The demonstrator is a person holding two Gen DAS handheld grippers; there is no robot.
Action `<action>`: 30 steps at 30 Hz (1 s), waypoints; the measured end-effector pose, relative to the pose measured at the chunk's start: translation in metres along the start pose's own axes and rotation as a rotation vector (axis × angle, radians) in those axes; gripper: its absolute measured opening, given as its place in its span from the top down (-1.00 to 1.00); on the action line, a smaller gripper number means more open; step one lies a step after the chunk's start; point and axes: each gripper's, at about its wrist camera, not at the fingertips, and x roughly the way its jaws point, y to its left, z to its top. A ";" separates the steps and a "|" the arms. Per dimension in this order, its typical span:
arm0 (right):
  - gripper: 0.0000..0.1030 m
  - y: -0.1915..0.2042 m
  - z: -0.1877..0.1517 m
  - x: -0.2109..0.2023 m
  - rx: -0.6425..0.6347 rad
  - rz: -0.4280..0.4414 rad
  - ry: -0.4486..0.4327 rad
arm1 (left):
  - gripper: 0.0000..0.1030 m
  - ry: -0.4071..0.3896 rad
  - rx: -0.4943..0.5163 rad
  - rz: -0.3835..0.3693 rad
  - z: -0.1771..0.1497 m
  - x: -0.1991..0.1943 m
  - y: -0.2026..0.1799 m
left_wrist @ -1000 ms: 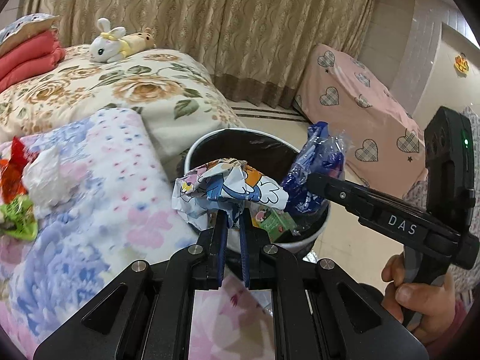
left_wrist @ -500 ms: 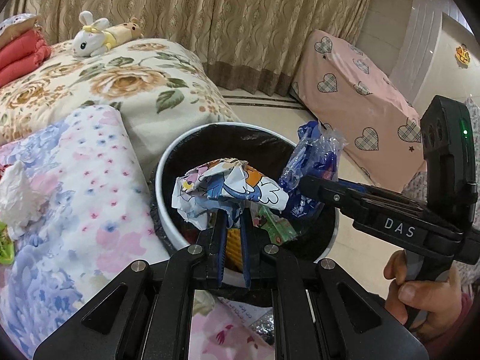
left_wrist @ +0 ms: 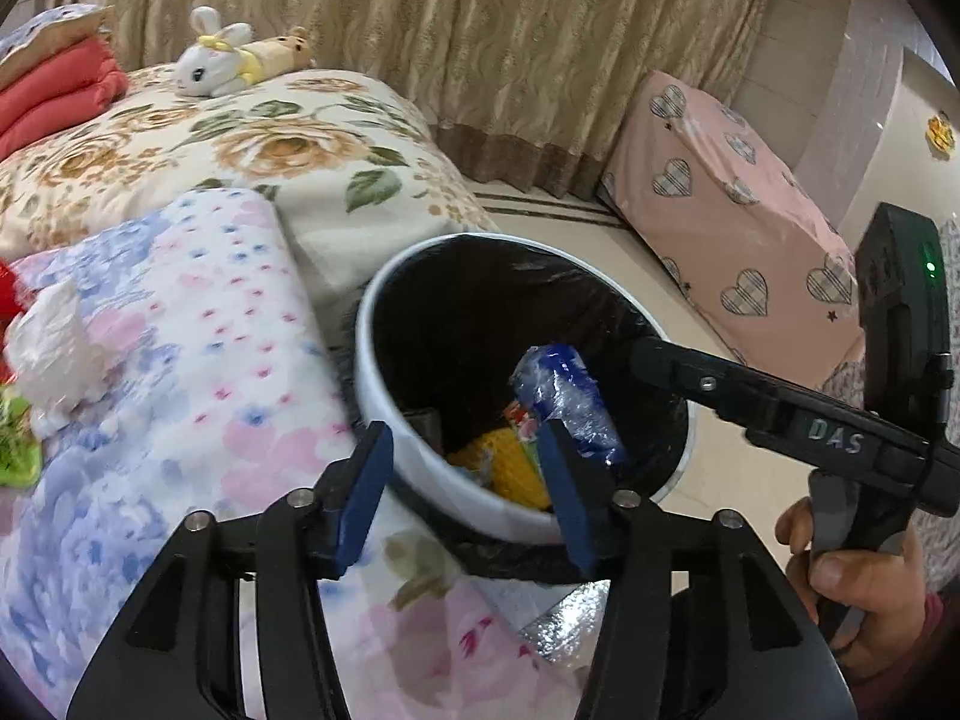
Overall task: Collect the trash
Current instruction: 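Open both tools to drop the wrapper and bag into the bin, then move both open tools back toward the trash on the bed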
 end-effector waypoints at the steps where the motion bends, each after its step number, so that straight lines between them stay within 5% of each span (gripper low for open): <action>1: -0.51 0.002 -0.001 -0.001 0.002 0.003 -0.005 | -0.02 -0.003 -0.011 0.002 -0.003 -0.003 0.004; 14: -0.67 0.059 -0.022 -0.006 -0.016 0.101 -0.033 | -0.11 -0.062 -0.129 0.085 -0.038 -0.056 0.063; 30: -0.68 0.144 -0.058 0.029 -0.101 0.227 0.065 | -0.11 -0.067 -0.279 0.220 -0.089 -0.103 0.148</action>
